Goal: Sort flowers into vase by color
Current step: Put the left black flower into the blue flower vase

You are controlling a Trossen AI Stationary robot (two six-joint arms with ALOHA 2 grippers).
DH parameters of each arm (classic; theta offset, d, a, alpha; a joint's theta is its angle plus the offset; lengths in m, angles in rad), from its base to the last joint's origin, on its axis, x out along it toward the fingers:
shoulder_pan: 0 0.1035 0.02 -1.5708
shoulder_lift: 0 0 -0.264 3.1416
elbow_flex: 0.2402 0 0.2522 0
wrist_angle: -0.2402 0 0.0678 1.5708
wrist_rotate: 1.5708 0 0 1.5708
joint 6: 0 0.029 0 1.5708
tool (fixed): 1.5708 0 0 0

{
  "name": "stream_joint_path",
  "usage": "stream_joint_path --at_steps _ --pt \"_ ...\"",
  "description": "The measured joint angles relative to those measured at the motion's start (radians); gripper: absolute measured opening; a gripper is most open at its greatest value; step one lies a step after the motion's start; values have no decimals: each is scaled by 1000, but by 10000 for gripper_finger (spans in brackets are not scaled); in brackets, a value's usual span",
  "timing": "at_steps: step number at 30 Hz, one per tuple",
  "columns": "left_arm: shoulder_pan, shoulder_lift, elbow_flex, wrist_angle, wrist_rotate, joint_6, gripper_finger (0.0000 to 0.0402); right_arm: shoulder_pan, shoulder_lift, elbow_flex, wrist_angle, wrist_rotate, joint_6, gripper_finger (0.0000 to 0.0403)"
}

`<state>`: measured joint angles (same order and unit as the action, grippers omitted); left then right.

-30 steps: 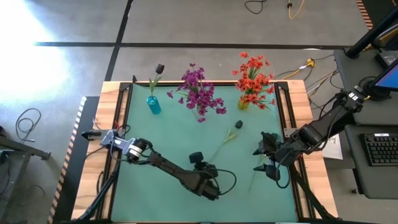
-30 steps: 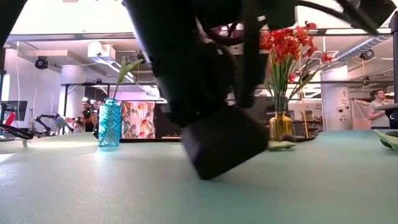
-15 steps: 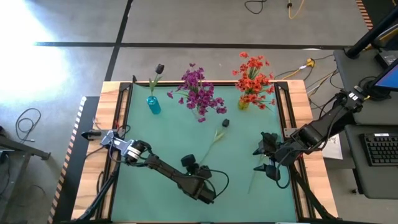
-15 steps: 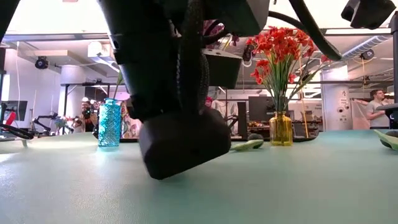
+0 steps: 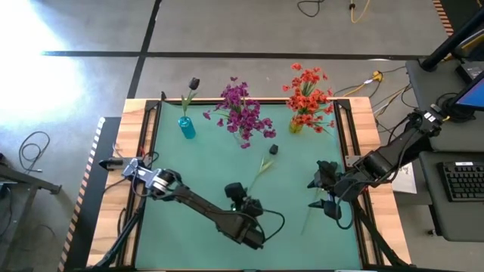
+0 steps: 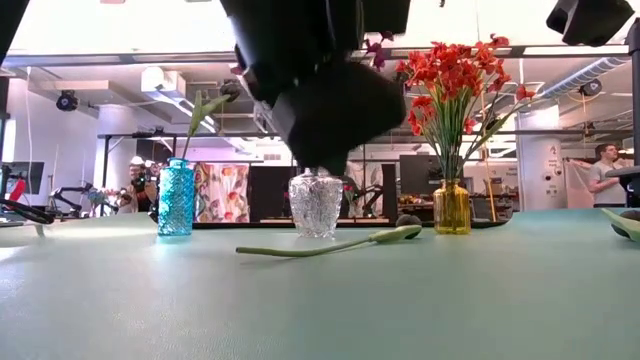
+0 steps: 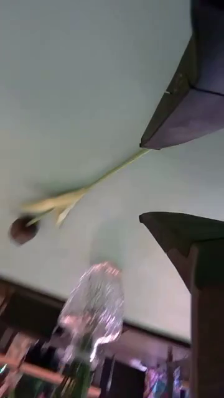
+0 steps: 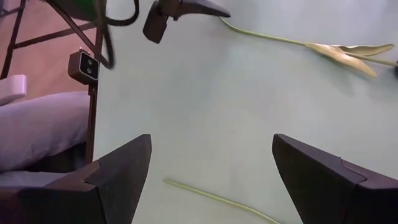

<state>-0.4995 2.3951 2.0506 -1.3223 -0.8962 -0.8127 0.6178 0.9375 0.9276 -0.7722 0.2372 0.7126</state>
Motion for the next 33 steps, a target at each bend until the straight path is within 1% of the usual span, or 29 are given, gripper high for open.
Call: stream_joint_path --at_steps 6,9,13,17,19,20,22,24,25,27,29,31,33 --pt "31 -47 -32 17 -120 17 147 0 0 0 1 0 -18 325" --pt "54 -73 -66 45 -162 65 129 0 0 0 0 0 -18 325" --pt "91 -120 -138 142 -160 155 100 0 0 0 1 0 -18 325" --pt "107 -202 -284 324 -115 300 71 0 0 0 3 1 -18 325" --pt "104 -268 -394 484 -70 385 56 0 0 0 5 1 -18 325" --pt "103 -312 -467 599 -41 434 49 0 0 0 5 1 -18 325" --pt "102 -400 -622 887 37 531 36 0 0 0 7 2 -18 325" --pt "108 -480 -787 1227 154 615 27 0 0 0 9 9 -25 325" --pt "114 -509 -863 1389 195 656 23 0 0 0 11 16 -27 325" --pt "122 -534 -990 1697 208 699 19 0 0 0 16 26 -30 325" --pt "129 -535 -1082 1918 193 737 18 0 0 0 19 27 -32 325" --pt "135 -525 -1143 2060 173 749 20 0 0 0 25 30 -33 325" --pt "143 -508 -1176 2132 131 739 26 0 0 0 25 37 -35 325"
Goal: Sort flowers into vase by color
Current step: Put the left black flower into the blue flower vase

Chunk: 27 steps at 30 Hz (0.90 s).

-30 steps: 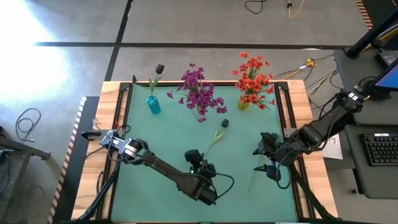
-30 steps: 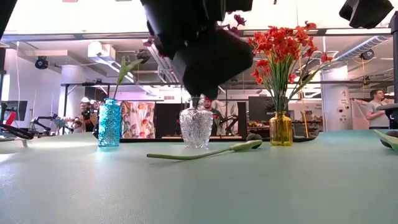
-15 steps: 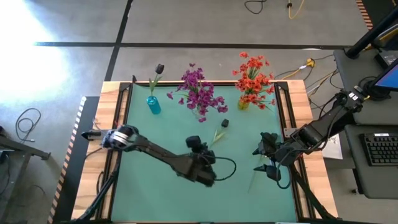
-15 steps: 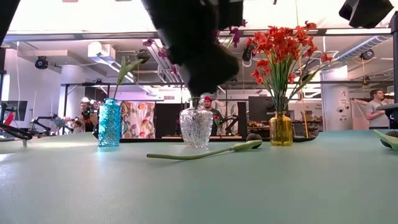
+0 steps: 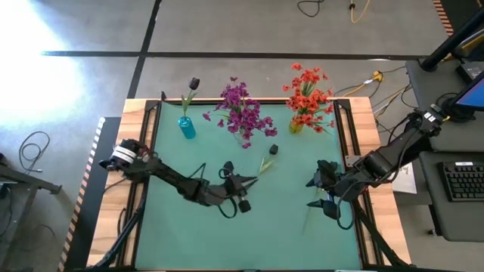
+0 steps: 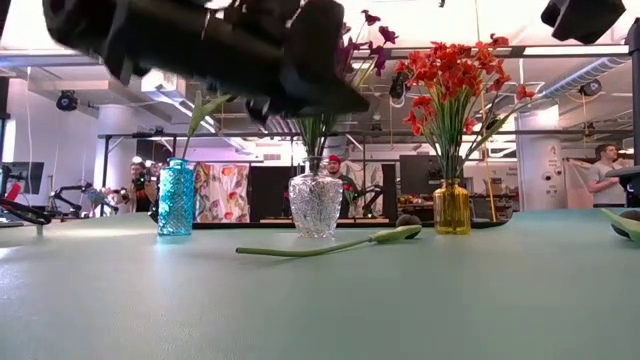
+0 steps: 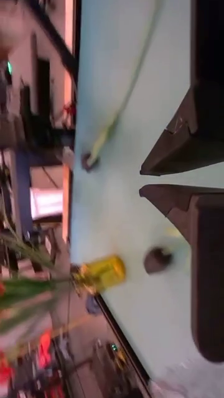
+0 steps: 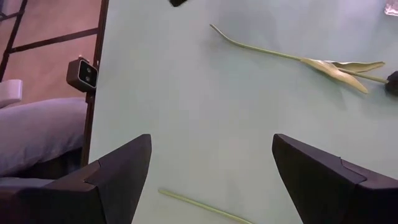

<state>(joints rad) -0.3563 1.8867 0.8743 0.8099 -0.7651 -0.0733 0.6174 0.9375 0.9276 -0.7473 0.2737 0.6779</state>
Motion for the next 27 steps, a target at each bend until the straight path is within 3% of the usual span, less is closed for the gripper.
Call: stream_joint_path --at_steps 8,17,23,27 --pt "31 124 34 19 -87 -42 95 0 0 0 -1 17 -12 325" --pt "55 310 157 -23 -81 -101 200 -3 0 0 5 99 -9 325" --pt "95 363 159 -50 -82 -213 208 -3 0 0 9 199 35 325" --pt "127 372 159 -45 -37 -281 197 -3 0 0 33 209 55 325"
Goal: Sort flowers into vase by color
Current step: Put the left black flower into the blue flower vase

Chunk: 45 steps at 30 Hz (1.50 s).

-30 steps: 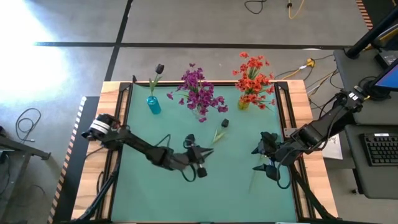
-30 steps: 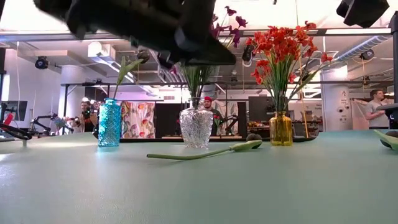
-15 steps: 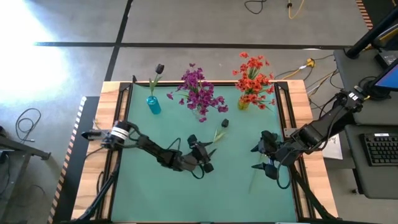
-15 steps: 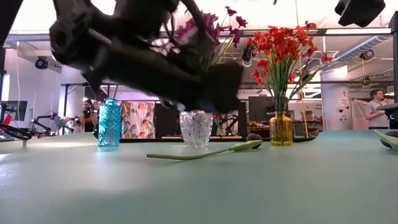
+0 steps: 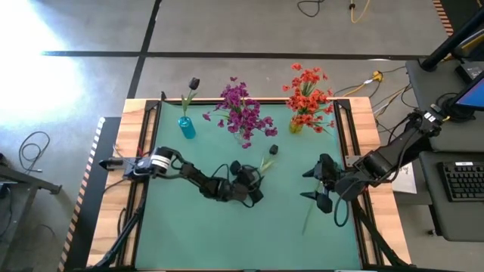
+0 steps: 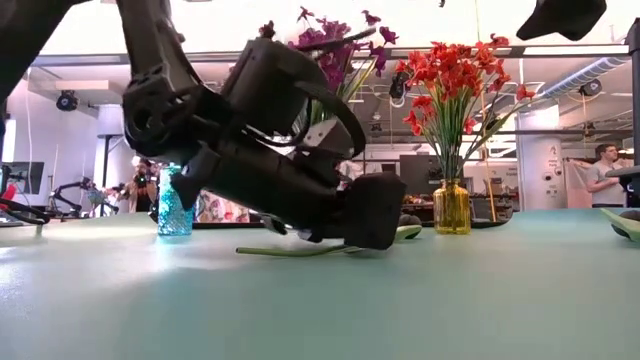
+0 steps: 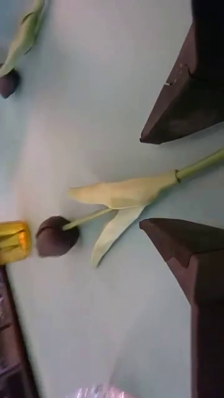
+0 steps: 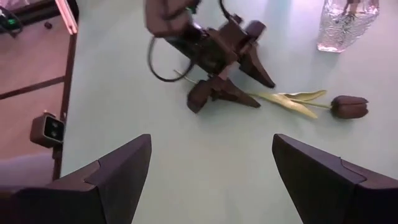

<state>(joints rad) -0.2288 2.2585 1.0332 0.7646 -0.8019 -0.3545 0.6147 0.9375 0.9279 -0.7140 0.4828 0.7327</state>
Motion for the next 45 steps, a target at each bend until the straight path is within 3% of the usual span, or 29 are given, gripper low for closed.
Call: stream_joint_path --at_steps 4,11,21,29,37,41,45 --pt "19 12 8 -4 49 -6 183 0 0 0 -1 -2 7 325" --pt "27 35 18 -5 33 -52 146 0 0 0 -6 -12 14 325" --pt "2 32 16 -23 11 -94 11 0 0 0 -6 -19 3 325" --pt "-29 -22 7 -54 57 -89 2 0 0 0 -6 -19 -14 325" --pt "-168 -207 -73 -43 37 -11 0 0 0 0 -6 -19 -39 325" --pt "-246 -337 -156 147 35 141 0 0 0 0 -4 -16 -53 325" --pt "-286 -450 -275 477 52 392 0 0 1 0 9 -11 -70 325"
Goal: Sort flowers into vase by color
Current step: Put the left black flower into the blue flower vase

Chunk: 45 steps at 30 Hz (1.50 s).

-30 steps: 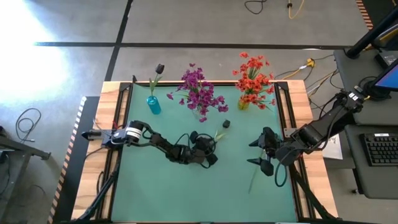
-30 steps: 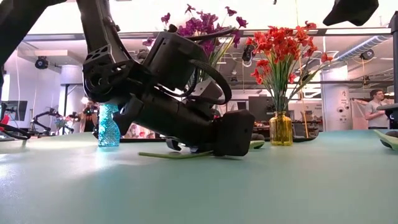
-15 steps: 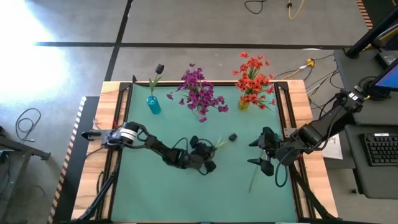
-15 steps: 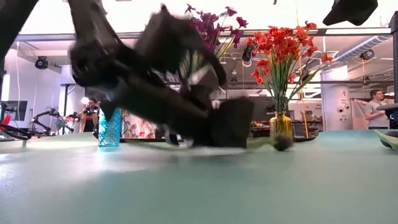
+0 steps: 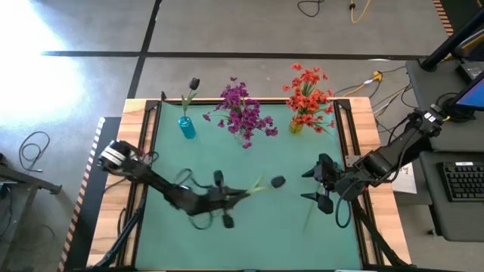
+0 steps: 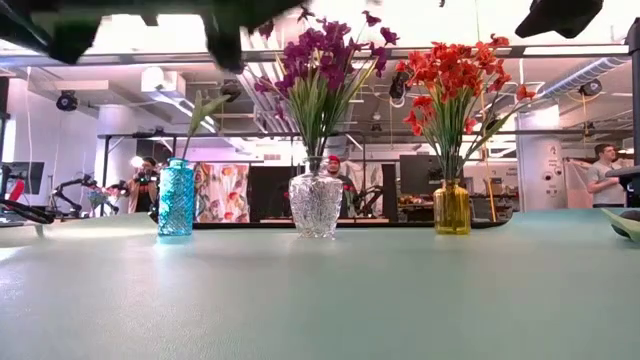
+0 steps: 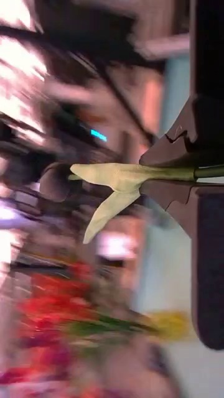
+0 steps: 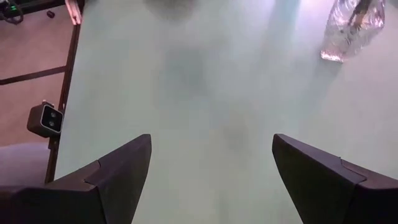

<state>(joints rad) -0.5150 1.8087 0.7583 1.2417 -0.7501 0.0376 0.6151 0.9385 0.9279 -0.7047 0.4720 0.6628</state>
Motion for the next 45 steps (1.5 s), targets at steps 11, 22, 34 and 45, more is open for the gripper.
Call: stream_joint_path --at_steps 11,22,34,45 --pt "31 -99 -133 328 191 240 0 0 121 -26 312 29 -262 325" --pt "34 -47 -54 320 272 287 0 -30 359 -122 1257 226 -691 325" --pt "35 43 23 314 296 296 0 -105 482 -119 1571 15 -708 325" --pt "36 54 48 304 287 309 0 -131 486 -118 1609 -35 -672 325"
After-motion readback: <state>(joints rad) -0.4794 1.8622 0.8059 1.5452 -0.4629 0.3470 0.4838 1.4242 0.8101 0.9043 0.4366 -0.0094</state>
